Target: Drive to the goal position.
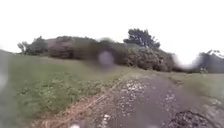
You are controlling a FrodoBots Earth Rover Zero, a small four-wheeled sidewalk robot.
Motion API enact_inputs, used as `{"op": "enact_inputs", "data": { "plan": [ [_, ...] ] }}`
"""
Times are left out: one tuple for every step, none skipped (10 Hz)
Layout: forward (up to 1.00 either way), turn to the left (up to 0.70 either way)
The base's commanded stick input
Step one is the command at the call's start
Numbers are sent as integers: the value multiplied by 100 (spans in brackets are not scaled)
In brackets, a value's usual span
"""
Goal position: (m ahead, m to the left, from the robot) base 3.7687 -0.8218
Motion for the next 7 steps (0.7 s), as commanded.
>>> {"op": "enact_inputs", "data": {
  "plan": [
    [70,-1],
    [70,-1],
    [70,-1],
    [70,-1],
    [50,-1],
    [50,-1],
    [50,-1]
  ]
}}
